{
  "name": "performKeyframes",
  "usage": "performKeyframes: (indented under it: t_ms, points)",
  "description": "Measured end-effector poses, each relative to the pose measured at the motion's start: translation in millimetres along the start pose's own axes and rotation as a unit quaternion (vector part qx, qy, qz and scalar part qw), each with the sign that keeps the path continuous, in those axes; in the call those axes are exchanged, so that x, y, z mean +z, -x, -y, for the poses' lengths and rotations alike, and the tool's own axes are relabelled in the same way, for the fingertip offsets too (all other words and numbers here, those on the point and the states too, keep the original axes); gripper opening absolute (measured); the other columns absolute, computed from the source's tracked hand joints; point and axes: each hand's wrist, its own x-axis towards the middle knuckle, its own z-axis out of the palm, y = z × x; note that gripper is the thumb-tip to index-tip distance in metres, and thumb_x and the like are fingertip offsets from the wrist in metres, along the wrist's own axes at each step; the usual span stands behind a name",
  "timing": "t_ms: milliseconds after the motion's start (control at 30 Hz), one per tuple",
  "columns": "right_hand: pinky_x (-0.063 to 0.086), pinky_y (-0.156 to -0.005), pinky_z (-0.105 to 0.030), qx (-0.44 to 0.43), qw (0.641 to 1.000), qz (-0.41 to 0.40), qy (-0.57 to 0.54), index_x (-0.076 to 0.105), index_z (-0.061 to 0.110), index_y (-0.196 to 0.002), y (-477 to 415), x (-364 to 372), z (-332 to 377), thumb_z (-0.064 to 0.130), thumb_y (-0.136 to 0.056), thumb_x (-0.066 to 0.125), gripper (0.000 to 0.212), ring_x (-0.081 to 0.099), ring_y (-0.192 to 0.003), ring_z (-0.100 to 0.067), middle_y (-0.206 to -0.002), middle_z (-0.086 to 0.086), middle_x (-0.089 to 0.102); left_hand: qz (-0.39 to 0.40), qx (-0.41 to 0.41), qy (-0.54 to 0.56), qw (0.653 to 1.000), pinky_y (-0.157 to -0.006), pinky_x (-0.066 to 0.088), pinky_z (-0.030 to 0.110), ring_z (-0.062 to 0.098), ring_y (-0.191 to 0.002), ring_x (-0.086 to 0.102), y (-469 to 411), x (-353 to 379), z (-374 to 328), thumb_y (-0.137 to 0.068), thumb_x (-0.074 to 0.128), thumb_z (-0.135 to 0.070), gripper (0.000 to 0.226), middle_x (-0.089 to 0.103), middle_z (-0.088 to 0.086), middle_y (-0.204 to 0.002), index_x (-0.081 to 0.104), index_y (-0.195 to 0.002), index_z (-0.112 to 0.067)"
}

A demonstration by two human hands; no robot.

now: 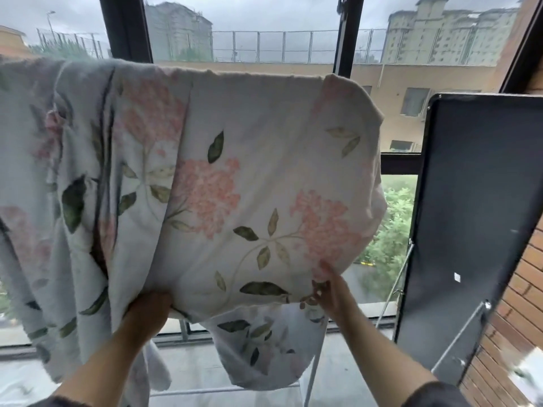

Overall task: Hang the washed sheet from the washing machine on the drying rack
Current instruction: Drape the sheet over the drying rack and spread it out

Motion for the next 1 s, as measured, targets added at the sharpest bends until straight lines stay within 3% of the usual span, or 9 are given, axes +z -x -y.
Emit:
performKeyframes:
  t_ms: [133,200,300,467,567,733,833,933,1000]
  points:
    - [0.041,-0.102,-0.052,-0.124,0.987,0.048,-0.092,0.04,0.005,-0.139,-14.4,-6.4,43.4,0.028,-0.088,0.057,0.059,0.05,-0.124,-0.035,-0.137,-0.018,0.051,0.021,-0.037,0.018,0.999,-0.027,0.04,0.02,0.019,-0.027,0.05,-6.7,-23.2,-11.7,-0.052,0.062,-0.003,0.019,0.048,0.003,-0.035,0.05,-0.039,-0.011]
    - [0.044,-0.1,-0.052,-0.122,0.99,0.018,-0.075,0.043,0.003,-0.136,-15.3,-7.9,47.2,0.029,-0.081,0.066,0.065,0.052,-0.122,-0.034,-0.134,-0.018,0.053,0.049,-0.057,0.009,0.997,-0.03,0.04,0.02,0.019,-0.033,0.056,-10.7,-34.4,-21.9,-0.04,0.081,0.001,0.028,0.054,0.004,-0.04,0.055,-0.044,-0.01]
    - [0.05,-0.094,-0.044,-0.106,0.993,-0.043,0.008,0.052,0.003,-0.124,-12.4,-2.0,40.4,0.049,-0.055,0.085,0.089,0.062,-0.108,-0.029,-0.122,-0.016,0.062,0.097,-0.09,-0.024,0.991,-0.047,0.051,0.027,0.022,-0.055,0.068,-13.3,-39.0,-37.2,-0.058,0.082,-0.015,0.016,0.067,0.005,-0.061,0.067,-0.063,-0.013]
    - [0.051,-0.091,-0.043,-0.079,0.973,-0.157,0.149,0.05,-0.008,-0.126,-11.6,-11.8,5.0,0.027,-0.088,0.063,0.053,0.061,-0.104,-0.031,-0.12,-0.022,0.06,0.044,-0.072,0.027,0.996,-0.051,0.053,0.043,0.03,-0.056,0.066,-21.1,-25.3,-67.3,-0.019,0.09,-0.014,0.058,0.065,0.011,-0.064,0.069,-0.073,-0.01]
    - [0.054,-0.086,-0.044,-0.057,0.977,-0.164,0.128,0.054,-0.005,-0.123,-5.5,-16.8,-12.2,0.06,-0.057,0.078,0.097,0.063,-0.1,-0.031,-0.108,-0.018,0.064,0.008,-0.013,0.088,0.996,-0.057,0.054,0.041,0.029,-0.071,0.068,-35.5,-27.3,-107.4,-0.018,0.091,-0.037,0.1,0.069,0.011,-0.09,0.052,-0.107,-0.013]
    - [0.06,-0.065,-0.031,-0.031,0.992,-0.118,0.025,0.053,-0.003,-0.119,-7.7,-11.5,-10.6,0.053,-0.042,0.086,0.101,0.066,-0.088,-0.03,-0.1,-0.016,0.067,-0.031,0.054,0.12,0.991,-0.07,0.055,0.04,0.027,-0.095,0.064,-69.9,-59.4,-192.2,-0.027,0.082,-0.059,0.108,0.065,0.011,-0.112,0.046,-0.119,-0.016]
    - [0.059,-0.077,-0.038,-0.026,0.996,-0.086,0.014,0.057,-0.002,-0.112,-3.9,-11.7,-5.9,0.061,-0.024,0.088,0.113,0.067,-0.095,-0.034,-0.104,-0.021,0.069,-0.057,0.061,0.12,0.989,-0.07,0.054,0.042,0.029,-0.094,0.065,-88.5,-69.1,-228.6,-0.033,0.085,-0.044,0.096,0.066,0.01,-0.106,0.053,-0.117,-0.012]
    - [0.054,-0.088,-0.046,-0.015,0.999,-0.031,-0.005,0.051,-0.005,-0.125,4.5,-14.4,5.8,0.047,-0.062,0.081,0.087,0.064,-0.106,-0.035,-0.116,-0.022,0.065,-0.113,0.089,0.136,0.98,-0.066,0.051,0.034,0.022,-0.069,0.066,-97.2,-66.8,-246.1,-0.042,0.087,-0.021,0.055,0.067,0.001,-0.077,0.066,-0.093,-0.015]
    - [0.047,-0.098,-0.049,-0.02,0.999,0.024,-0.035,0.047,-0.001,-0.131,3.2,-20.6,18.9,0.037,-0.081,0.068,0.066,0.057,-0.117,-0.035,-0.128,-0.023,0.057,-0.117,0.109,0.148,0.976,-0.065,0.051,0.031,0.019,-0.058,0.065,-102.1,-61.8,-247.0,-0.042,0.089,-0.029,0.042,0.066,-0.003,-0.063,0.067,-0.077,-0.021]
